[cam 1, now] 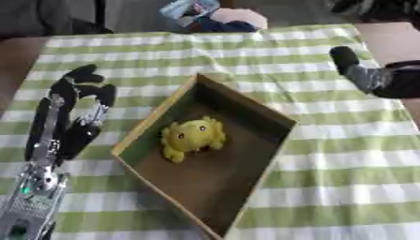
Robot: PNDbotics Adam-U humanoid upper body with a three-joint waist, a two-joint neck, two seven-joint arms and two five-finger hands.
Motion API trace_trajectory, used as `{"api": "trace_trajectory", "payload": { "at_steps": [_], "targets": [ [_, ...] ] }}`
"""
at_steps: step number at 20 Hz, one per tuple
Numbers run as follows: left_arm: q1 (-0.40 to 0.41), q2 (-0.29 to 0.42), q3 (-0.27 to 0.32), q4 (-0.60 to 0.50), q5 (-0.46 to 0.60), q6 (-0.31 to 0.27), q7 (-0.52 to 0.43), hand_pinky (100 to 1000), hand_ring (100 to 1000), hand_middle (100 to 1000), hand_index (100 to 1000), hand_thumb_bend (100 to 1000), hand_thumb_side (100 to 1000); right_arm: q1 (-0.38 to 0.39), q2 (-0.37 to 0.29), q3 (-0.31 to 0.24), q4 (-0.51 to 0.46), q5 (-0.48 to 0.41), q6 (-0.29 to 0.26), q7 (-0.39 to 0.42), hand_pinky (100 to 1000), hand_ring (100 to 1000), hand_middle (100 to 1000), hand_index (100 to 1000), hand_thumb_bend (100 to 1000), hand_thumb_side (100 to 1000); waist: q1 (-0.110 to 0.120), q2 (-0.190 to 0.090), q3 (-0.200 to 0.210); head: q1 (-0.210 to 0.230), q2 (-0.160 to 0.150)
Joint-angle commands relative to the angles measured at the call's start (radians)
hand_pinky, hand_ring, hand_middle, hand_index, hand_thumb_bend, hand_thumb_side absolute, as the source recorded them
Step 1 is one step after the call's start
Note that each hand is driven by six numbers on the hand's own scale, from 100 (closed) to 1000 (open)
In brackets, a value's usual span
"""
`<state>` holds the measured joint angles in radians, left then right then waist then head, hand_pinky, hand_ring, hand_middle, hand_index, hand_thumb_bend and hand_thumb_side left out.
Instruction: Pick up objects on the table and place them in the box.
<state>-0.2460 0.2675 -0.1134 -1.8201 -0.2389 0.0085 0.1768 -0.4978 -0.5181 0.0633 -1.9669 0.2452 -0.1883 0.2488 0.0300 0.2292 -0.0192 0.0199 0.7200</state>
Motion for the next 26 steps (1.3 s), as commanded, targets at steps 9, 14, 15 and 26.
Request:
{"api": "trace_trajectory", "payload": {
  "at_steps": [9, 14, 15, 26],
  "targets": [
    [-0.002, 0.002, 0.009, -0.013, 0.0, -0.003, 0.028, 823, 655, 676, 838, 383, 704, 0.051, 0.033, -0.037, -0.013, -0.037, 0.013, -0.045, 786, 682, 741, 856, 100, 233, 0.004, -0.01, -0.013, -0.002, 0.021],
    [0.0, -0.003, 0.007, -0.009, 0.004, -0.003, 0.032, 818, 635, 655, 832, 369, 702, 0.068, 0.049, -0.036, -0.007, -0.048, 0.017, -0.048, 782, 676, 736, 853, 100, 241, 0.005, -0.009, -0.015, -0.004, 0.035],
    [0.0, -0.004, 0.006, -0.008, 0.005, -0.002, 0.033, 817, 634, 654, 831, 366, 702, 0.07, 0.052, -0.035, -0.005, -0.05, 0.018, -0.047, 782, 676, 736, 853, 100, 242, 0.006, -0.009, -0.016, -0.002, 0.042],
    [0.001, -0.009, 0.0, -0.002, 0.01, -0.003, 0.036, 813, 627, 647, 824, 334, 703, 0.081, 0.062, -0.033, 0.001, -0.052, 0.023, -0.038, 781, 674, 733, 851, 100, 251, 0.005, -0.009, -0.019, 0.002, 0.05]
  ]
}}
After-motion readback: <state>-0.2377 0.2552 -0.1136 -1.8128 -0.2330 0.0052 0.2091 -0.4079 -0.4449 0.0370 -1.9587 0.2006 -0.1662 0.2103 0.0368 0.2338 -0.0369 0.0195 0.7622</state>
